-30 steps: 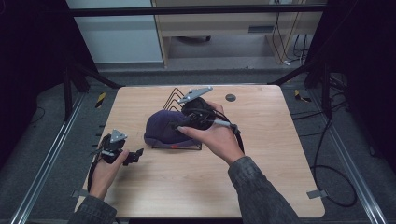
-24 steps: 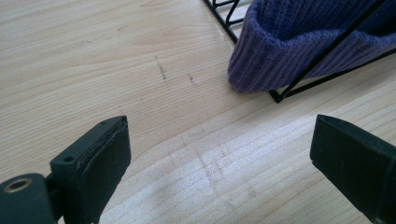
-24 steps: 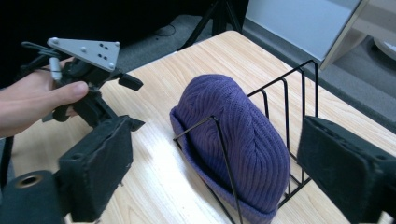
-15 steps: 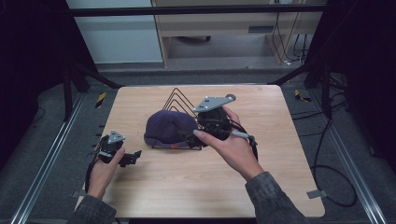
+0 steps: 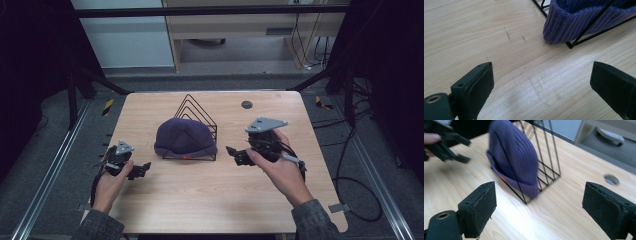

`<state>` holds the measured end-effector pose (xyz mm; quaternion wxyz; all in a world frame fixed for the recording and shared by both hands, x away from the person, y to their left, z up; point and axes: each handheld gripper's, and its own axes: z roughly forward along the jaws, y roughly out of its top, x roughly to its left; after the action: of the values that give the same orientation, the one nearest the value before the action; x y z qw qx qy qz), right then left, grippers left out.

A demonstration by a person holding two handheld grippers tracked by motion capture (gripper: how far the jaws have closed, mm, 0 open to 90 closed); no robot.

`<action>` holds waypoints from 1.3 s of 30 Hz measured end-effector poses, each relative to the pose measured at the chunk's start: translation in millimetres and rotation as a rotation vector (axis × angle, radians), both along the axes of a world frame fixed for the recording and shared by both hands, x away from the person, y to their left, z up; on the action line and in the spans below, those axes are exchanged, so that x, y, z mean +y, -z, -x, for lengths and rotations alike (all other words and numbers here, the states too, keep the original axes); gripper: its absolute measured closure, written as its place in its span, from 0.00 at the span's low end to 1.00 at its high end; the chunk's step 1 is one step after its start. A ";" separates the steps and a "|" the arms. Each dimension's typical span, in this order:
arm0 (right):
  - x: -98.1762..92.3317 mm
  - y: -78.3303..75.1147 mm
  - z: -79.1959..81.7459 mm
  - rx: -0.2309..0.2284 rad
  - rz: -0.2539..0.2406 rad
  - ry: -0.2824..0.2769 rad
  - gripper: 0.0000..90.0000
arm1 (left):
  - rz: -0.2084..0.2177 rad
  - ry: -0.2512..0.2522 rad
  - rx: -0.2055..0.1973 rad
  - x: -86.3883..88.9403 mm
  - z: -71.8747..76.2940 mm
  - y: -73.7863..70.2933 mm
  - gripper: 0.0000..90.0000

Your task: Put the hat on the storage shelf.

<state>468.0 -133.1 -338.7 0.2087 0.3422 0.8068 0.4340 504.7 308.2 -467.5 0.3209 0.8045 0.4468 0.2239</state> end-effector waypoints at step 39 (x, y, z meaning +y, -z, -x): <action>-88.4 122.6 11.0 0.219 0.049 0.197 0.14 | -0.043 -0.006 0.133 0.0 -6.4 16.6 0.06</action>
<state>457.0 -221.5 -461.3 0.1690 0.4598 0.7977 0.3518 511.1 308.2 -484.1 0.2724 0.8231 0.4645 0.1802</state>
